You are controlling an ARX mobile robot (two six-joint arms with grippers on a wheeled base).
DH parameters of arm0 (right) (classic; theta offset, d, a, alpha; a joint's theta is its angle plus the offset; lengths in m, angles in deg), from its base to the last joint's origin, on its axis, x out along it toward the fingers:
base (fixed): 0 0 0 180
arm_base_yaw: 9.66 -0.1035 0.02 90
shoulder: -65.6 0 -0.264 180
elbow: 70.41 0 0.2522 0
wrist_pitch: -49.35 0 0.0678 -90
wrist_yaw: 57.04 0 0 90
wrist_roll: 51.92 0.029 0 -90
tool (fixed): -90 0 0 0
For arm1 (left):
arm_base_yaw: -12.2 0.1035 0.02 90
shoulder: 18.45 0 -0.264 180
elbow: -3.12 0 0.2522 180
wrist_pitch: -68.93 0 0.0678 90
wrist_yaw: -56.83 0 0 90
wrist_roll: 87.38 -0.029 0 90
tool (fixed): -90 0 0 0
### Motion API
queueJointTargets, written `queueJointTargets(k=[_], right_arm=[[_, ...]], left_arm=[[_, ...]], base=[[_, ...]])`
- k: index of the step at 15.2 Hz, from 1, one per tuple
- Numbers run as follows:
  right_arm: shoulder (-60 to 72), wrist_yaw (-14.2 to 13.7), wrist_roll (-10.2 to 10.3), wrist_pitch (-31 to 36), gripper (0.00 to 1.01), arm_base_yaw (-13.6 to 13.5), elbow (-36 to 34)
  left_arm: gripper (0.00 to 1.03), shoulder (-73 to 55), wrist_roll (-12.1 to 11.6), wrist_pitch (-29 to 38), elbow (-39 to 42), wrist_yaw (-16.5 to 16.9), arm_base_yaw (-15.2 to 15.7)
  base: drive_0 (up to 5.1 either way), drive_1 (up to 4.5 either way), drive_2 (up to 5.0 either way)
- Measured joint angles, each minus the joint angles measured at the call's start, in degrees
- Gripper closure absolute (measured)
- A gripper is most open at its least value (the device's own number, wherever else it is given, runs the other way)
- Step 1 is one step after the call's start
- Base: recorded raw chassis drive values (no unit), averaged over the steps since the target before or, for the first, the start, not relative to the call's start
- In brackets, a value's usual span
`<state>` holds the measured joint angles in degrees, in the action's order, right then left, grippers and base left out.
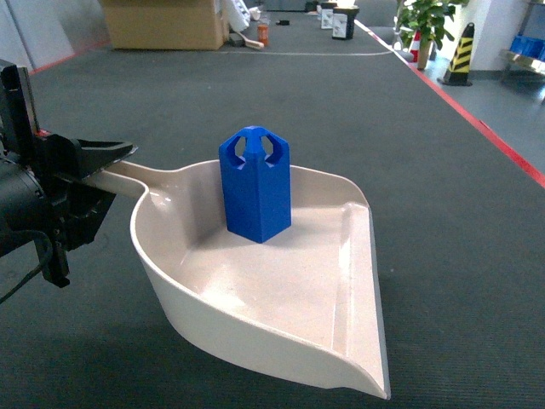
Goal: Place part in tray to right shelf
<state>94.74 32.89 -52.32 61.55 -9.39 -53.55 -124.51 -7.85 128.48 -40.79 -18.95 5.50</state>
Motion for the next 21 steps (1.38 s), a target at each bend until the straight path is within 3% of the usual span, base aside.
queueJointTargets(k=[14, 21], right_arm=[[0.00, 0.00, 0.00, -0.02, 0.03, 0.00, 0.00], [0.00, -0.02, 0.00, 0.00, 0.03, -0.07, 0.00]], left_arm=[[0.88, 0.07, 0.02, -0.07, 0.07, 0.26, -0.13], [0.88, 0.07, 0.02, 0.11, 0.07, 0.00, -0.13]], base=[[5.0, -2.42, -2.4], [4.6, -3.91, -0.9]])
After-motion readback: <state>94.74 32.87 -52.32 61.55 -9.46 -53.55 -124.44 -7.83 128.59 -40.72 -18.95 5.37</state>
